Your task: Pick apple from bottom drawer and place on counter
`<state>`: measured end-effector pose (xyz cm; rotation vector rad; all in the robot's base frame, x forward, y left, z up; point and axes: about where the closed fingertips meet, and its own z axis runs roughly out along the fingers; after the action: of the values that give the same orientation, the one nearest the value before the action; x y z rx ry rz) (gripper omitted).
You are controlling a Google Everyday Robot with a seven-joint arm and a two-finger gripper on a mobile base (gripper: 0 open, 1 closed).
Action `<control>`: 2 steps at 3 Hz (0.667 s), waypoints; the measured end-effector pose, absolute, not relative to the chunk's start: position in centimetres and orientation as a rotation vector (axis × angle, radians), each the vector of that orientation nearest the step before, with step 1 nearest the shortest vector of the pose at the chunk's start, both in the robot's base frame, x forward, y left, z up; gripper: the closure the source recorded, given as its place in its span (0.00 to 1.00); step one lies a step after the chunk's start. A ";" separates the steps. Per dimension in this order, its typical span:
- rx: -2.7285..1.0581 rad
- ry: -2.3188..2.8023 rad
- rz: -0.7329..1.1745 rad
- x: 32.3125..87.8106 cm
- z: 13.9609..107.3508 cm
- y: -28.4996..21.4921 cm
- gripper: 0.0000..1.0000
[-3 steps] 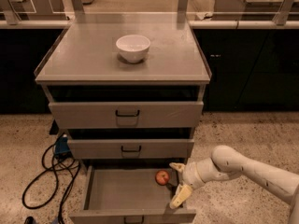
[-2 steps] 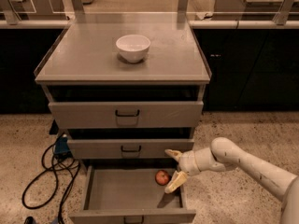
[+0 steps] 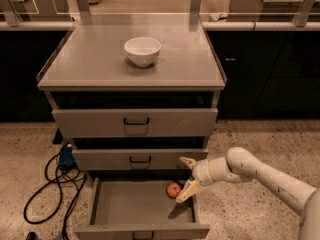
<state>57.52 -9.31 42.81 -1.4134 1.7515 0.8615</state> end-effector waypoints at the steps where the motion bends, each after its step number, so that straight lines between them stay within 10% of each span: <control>1: -1.424 1.858 0.722 56.9 42.0 -10.2 0.00; 2: -1.446 1.976 0.539 57.6 40.0 -11.4 0.00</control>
Offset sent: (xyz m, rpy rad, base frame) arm 0.0440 -0.0605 -0.0425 -0.4941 -0.1314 -0.3367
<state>57.62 -11.40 39.99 -1.4460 1.9758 0.5395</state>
